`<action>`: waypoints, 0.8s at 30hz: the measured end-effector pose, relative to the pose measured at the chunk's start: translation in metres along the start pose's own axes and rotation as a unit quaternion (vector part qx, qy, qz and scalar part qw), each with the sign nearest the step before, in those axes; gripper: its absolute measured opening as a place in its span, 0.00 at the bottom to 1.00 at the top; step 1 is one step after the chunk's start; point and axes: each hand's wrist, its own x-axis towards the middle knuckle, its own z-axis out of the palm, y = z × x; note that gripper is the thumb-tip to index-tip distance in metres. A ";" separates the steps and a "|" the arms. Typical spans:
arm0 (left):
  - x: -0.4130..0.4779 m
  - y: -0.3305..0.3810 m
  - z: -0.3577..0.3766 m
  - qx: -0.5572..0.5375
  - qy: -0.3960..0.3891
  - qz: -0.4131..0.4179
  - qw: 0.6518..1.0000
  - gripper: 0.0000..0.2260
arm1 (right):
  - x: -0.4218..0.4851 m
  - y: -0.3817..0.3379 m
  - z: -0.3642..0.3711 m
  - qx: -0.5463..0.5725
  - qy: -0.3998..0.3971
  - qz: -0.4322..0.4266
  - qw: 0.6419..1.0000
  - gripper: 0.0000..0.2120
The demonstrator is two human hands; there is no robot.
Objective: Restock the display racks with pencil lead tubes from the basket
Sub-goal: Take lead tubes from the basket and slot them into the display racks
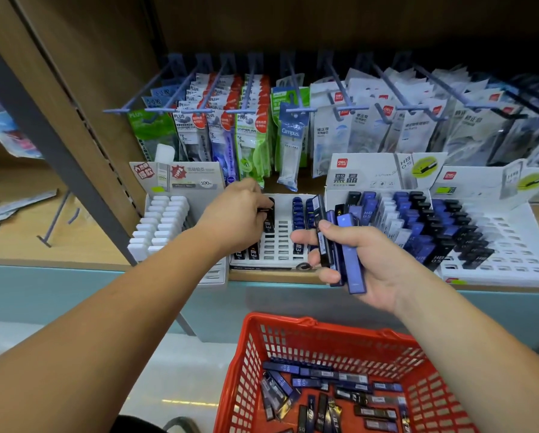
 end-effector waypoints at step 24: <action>-0.015 0.058 -0.019 -0.491 -0.015 -0.185 0.851 0.12 | -0.011 0.003 -0.003 -0.102 -0.002 -0.010 0.995 0.17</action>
